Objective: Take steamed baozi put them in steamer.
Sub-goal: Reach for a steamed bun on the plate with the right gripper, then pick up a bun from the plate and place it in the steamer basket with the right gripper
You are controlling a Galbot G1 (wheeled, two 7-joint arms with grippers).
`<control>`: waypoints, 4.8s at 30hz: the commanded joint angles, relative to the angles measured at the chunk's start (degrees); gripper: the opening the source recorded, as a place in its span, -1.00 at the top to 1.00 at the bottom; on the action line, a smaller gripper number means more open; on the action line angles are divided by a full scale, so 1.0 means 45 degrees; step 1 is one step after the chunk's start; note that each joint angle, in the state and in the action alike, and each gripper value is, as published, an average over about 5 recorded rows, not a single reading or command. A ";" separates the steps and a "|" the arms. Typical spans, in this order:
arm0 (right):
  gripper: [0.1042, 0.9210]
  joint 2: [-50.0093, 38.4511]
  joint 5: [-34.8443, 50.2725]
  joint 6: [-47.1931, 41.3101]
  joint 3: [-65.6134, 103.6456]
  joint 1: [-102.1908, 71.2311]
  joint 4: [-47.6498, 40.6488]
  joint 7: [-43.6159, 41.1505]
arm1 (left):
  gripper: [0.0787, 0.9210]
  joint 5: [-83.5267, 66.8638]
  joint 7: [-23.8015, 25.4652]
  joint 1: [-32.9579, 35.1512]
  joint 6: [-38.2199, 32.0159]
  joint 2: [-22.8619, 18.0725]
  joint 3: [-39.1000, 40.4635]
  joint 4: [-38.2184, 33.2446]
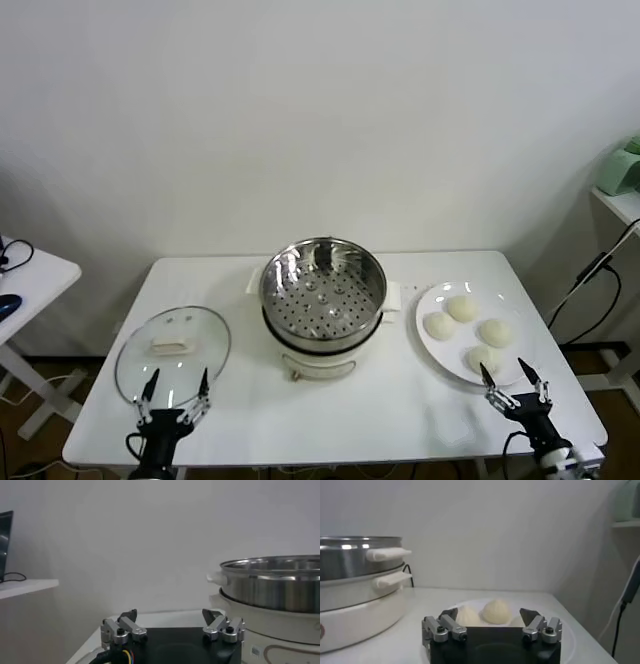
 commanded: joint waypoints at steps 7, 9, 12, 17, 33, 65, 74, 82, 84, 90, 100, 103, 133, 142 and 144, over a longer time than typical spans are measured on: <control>-0.76 -0.4748 -0.2338 -0.2160 -0.1833 0.4811 -0.1655 -0.1858 | -0.77 0.0645 0.0088 -0.0090 -0.1239 0.0174 0.0502 0.0090; -0.76 -0.5775 -0.2409 -0.2457 -0.2883 0.5814 -0.2285 -0.2586 | -0.77 0.0847 0.0005 -0.0149 -0.1328 0.0220 0.0644 0.0169; -0.76 -0.7227 -0.2443 -0.2956 -0.4830 0.7592 -0.3232 -0.3807 | -0.77 0.1031 -0.0144 -0.0240 -0.1319 0.0280 0.0756 0.0255; -0.76 -0.8887 -0.3003 -0.2705 -0.9032 1.1865 -0.5246 -0.6947 | -0.77 0.1014 -0.0241 -0.0313 -0.1307 0.0349 0.0744 0.0265; -0.76 -0.5559 -0.8443 0.0220 -1.9731 2.2768 -1.1640 -1.2659 | -0.77 0.1193 -0.0993 -0.1100 -0.0248 0.0404 0.0534 0.0602; -0.76 -0.1111 -0.9894 0.0598 -1.6971 2.0269 -1.6138 -1.1236 | -0.77 0.1340 -0.2299 -0.1611 0.0270 0.0417 0.0245 0.0622; -0.76 -0.0875 -1.0476 0.0639 -1.6531 2.0188 -1.6454 -1.1082 | -0.77 0.1484 -0.2306 -0.1563 0.0150 0.0362 0.0296 0.0714; -0.65 -0.0802 -1.0805 0.0644 -1.6337 2.0172 -1.6627 -1.1052 | -0.77 0.1474 -0.2327 -0.1539 0.0159 0.0330 0.0302 0.0746; -0.58 -0.0786 -1.0811 0.0642 -1.6297 2.0147 -1.6637 -1.1043 | -0.77 0.1473 -0.2330 -0.1535 0.0158 0.0321 0.0308 0.0752; -0.48 -0.0777 -1.0872 0.0639 -1.6136 2.0051 -1.6651 -1.1053 | -0.77 0.1444 -0.2343 -0.1508 0.0145 0.0303 0.0307 0.0749; -0.45 -0.0973 -1.0902 0.0674 -1.6135 1.9976 -1.6236 -1.1139 | -0.77 0.1429 -0.2373 -0.1485 0.0147 0.0281 0.0329 0.0838; -0.44 -0.1029 -1.0907 0.0679 -1.6180 1.9999 -1.6075 -1.1221 | -0.77 0.1422 -0.2387 -0.1487 0.0163 0.0273 0.0335 0.0810; -0.36 -0.2718 -0.7058 0.1060 -2.2912 2.6745 -0.6213 -1.1996 | -0.77 0.1501 -0.2242 -0.1095 0.0280 0.0278 0.0408 0.0463; -0.36 -0.1488 -0.8338 0.1462 -2.3728 2.7388 -0.4084 -1.2125 | -0.77 0.1436 -0.2715 -0.1038 0.0308 0.0392 0.0513 0.0558; -0.36 -0.1087 -0.8735 0.1597 -2.3776 2.7152 -0.4094 -1.2095 | -0.77 0.1443 -0.2731 -0.1010 0.0320 0.0392 0.0542 0.0553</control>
